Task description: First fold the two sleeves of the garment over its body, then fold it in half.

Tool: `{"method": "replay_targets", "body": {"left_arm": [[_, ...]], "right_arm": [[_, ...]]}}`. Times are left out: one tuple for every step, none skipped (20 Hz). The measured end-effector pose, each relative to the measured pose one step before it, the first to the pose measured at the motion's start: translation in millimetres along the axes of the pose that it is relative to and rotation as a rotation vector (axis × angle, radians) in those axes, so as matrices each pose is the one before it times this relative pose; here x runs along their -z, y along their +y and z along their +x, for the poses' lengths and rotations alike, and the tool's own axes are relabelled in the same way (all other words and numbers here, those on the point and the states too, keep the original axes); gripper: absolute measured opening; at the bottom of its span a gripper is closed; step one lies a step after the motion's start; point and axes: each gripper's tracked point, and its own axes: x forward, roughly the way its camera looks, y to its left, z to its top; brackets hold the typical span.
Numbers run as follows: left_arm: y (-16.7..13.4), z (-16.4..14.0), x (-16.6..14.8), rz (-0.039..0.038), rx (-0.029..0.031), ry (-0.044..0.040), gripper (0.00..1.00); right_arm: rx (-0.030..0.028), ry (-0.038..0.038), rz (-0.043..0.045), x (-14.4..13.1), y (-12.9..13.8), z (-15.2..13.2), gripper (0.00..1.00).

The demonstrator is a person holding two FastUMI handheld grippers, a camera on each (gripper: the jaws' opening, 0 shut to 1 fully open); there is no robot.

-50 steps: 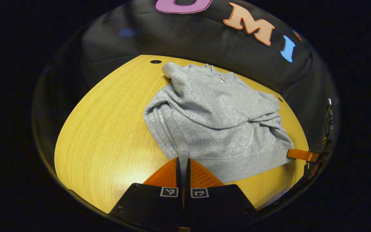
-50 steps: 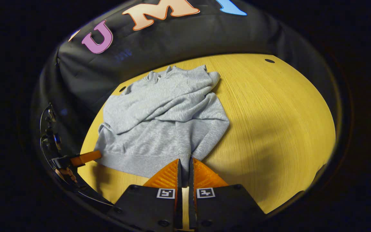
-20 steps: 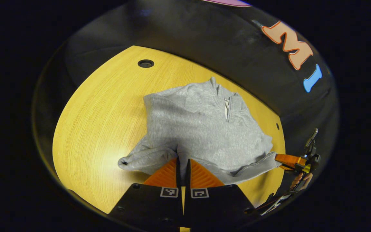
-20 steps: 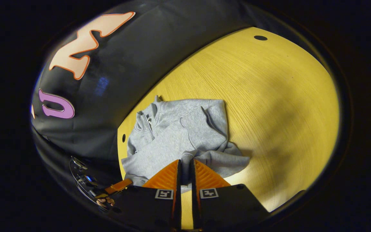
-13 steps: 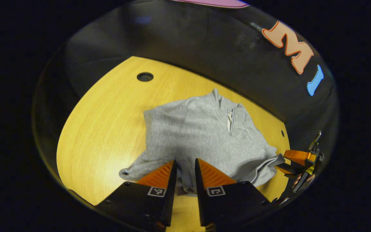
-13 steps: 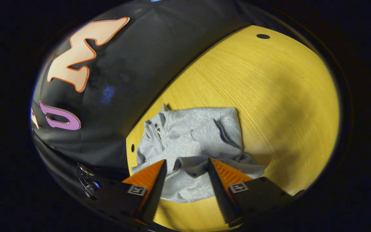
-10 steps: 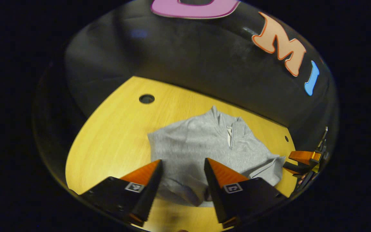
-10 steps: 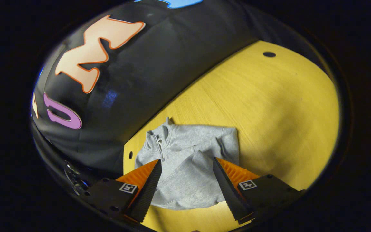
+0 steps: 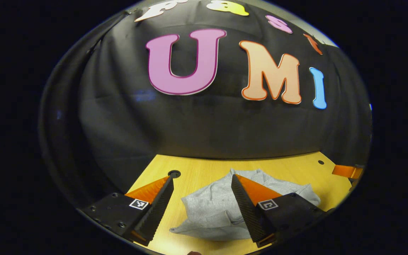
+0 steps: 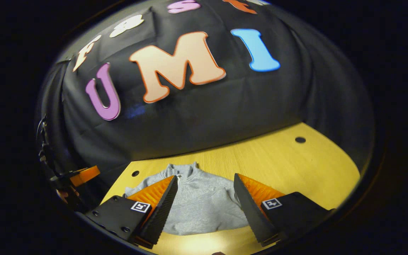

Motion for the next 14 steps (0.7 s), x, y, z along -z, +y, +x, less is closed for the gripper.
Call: {"method": "replay_targets", "body": {"left_arm": [[-2.74,-12.08,0.02,0.03172,0.00322,-0.02054,0.96],[-1.29,-8.80,-2.50,0.02952,-0.00506,-0.02425,0.95],[-1.81,-11.31,-4.80,0.02359,-0.00431,-0.02951,0.96],[0.04,-11.80,-4.18,0.01773,-0.01037,-0.02381,0.95],[-3.04,-8.04,-2.52,0.00319,-0.00152,-0.01067,0.95],[-1.84,-10.22,-2.30,-0.00059,-0.00511,-0.01024,0.96],[0.76,-6.80,-2.88,-0.00177,-0.01101,-0.00881,0.95],[-0.28,-4.67,-4.02,-0.00837,-0.00060,-0.01496,0.96],[-1.68,-5.13,-2.12,-0.00900,0.00015,-0.01057,1.00],[-0.35,-2.85,-0.05,-0.00919,0.00062,0.00096,0.96],[0.77,-0.84,0.99,0.00062,-0.00137,0.00750,0.95],[2.28,0.57,0.74,0.00302,-0.00608,0.00176,0.96],[0.62,-0.05,-1.20,0.00075,-0.00602,-0.00567,0.96],[0.11,-1.80,-1.20,0.00041,-0.00232,-0.00495,0.96]], "right_arm": [[-0.00680,-0.04320,-0.03628,-7.88,5.74,-8.46,0.98],[-0.00204,-0.03413,-0.03664,-7.13,2.06,-7.06,0.98],[0.00312,-0.03043,-0.03229,-5.13,2.00,-5.70,0.98],[0.00292,-0.02958,-0.02297,-7.48,1.08,-6.70,0.98],[-0.00091,-0.02703,-0.01696,-1.59,-2.11,-7.46,0.98],[-0.00270,-0.03048,-0.01517,-7.36,1.27,-6.11,0.99],[0.00032,-0.03360,-0.01246,-8.50,1.89,-7.28,0.99],[-0.00464,-0.02997,-0.01274,-5.00,3.35,-2.93,0.95],[-0.01081,-0.02843,-0.01060,-5.05,5.95,-5.37,0.98],[-0.00845,-0.02393,-0.01528,-4.54,4.32,-2.50,0.95],[-0.00054,-0.01239,-0.00816,-2.21,4.12,-3.94,0.98],[-0.00337,-0.00522,-0.00039,-3.11,5.30,-0.88,0.98],[-0.01117,-0.00300,0.00344,-2.84,7.30,-1.72,0.98],[-0.00479,-0.00307,0.00508,-3.63,5.21,-0.30,0.98]]}}
